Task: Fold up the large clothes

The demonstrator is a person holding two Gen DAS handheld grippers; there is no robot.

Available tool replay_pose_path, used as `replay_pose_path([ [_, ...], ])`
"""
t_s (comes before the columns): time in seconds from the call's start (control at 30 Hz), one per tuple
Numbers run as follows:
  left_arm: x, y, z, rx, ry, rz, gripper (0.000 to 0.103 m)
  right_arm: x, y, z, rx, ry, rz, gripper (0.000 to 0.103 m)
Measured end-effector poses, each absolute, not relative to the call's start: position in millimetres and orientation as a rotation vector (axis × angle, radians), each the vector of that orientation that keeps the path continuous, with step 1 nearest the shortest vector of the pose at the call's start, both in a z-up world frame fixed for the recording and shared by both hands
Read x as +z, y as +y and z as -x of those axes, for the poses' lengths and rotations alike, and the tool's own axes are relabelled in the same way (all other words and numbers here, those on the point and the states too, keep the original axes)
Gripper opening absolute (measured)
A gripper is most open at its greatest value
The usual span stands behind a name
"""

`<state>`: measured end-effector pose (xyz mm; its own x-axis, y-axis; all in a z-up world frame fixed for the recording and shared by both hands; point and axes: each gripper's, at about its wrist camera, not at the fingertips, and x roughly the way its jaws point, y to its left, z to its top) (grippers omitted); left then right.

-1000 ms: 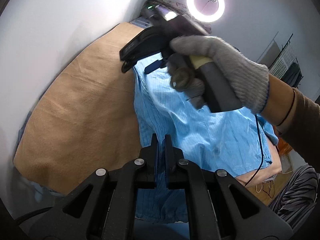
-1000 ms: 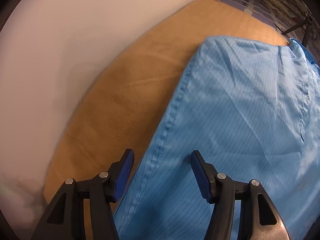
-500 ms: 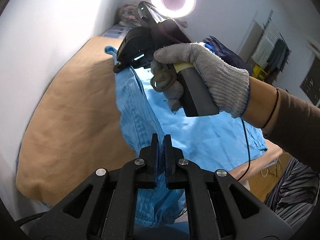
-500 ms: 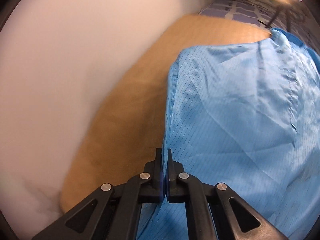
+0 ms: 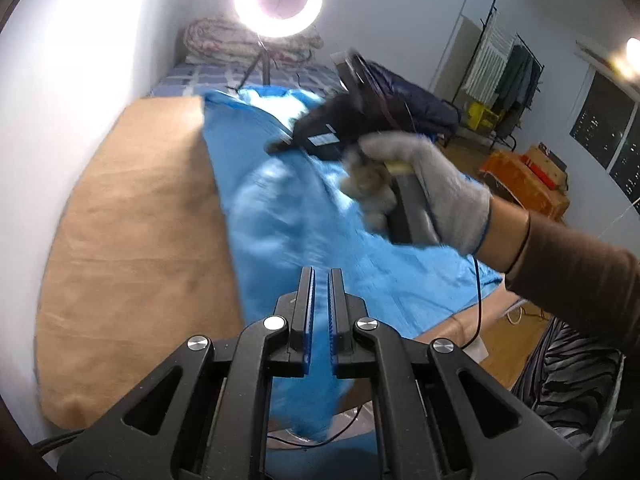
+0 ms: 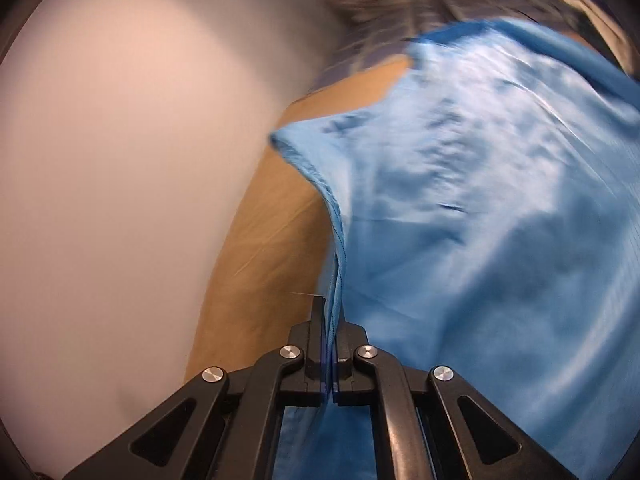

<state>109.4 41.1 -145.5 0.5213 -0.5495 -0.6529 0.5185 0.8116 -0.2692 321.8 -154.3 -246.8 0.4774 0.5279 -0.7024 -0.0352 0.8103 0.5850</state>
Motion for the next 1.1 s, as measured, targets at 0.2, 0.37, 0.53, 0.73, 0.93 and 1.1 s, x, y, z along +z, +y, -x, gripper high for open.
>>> replay_pose_path([
  [0.2,-112,83,-136,-0.513,0.766,0.042,0.002,-277,-196,-334,0.290,1.060,-0.546,0.000],
  [0.37,-64,86,-153,-0.453,0.703,-0.055,0.002,-293,-205,-329,0.263,1.098,-0.513,0.000],
  [0.53,-45,66,-167,-0.466,0.730,-0.099,0.003,-306,-206,-329,0.265,1.136,-0.497,0.004],
  [0.73,-100,43,-182,-0.531,0.872,0.031,0.043,-292,-216,-305,0.257,1.117,-0.428,0.037],
  [0.93,-194,53,-199,-0.516,1.105,0.264,0.043,-276,-222,-239,0.308,1.135,-0.421,0.036],
  [1.1,-250,67,-203,-0.494,1.236,0.444,0.043,-272,-216,-182,0.421,1.122,-0.495,0.036],
])
